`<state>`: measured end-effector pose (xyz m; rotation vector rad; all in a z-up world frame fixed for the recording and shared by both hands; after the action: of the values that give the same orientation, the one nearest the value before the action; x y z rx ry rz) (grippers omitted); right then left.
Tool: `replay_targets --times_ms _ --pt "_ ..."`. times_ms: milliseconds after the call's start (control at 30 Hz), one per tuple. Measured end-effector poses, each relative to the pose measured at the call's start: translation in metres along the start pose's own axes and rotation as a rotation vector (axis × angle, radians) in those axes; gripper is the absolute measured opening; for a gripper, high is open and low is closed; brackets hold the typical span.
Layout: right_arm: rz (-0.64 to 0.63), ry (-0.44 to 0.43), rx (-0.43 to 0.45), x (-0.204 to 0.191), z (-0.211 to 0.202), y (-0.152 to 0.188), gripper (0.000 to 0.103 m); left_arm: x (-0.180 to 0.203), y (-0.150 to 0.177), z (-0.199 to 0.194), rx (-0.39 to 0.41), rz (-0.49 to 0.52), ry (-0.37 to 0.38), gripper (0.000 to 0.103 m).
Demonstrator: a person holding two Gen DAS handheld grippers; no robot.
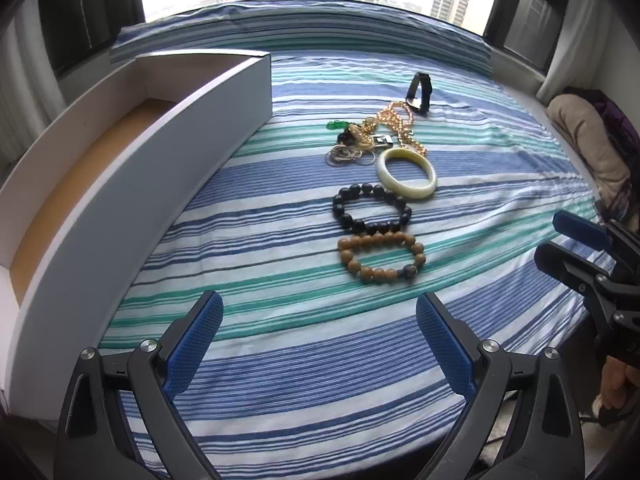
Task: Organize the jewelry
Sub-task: 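Move both tools back over the remaining bracelets on the bed, then grasp the wooden bead bracelet with the left tool while the right tool grasps the black bead bracelet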
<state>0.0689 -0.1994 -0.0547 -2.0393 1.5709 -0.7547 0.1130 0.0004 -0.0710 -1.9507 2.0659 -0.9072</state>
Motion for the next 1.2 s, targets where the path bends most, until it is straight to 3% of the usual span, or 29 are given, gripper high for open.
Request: replay_targets --times_ms 700,967,1100,1200 --pt "0.024 -0.046 -0.032 0.000 0.008 0.011 0.063 -0.006 -0.009 0.036 -0.063 -0.043 0.012 0.097" --pt "0.044 -0.048 -0.049 0.007 0.010 0.014 0.063 -0.009 -0.028 0.073 -0.094 -0.033 0.027 0.097" --pt "0.060 -0.045 -0.057 0.013 0.012 0.014 0.063 -0.009 -0.031 0.101 -0.132 -0.005 0.001 0.097" --pt "0.066 -0.046 -0.057 0.015 0.012 0.013 0.063 -0.009 -0.028 0.117 -0.162 0.009 -0.038 0.088"
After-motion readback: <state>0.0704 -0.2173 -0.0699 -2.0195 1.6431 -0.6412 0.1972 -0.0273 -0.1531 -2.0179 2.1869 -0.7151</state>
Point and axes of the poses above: each gripper's, at about its wrist camera, not at the fingertips, and z roughly the way its jaws point, x to its right, y to its underside, the point moved 1 cm from there along z, roughly the way its jaws point, and after that the axes turned 13 degrees about y, right-handed, at the moved point
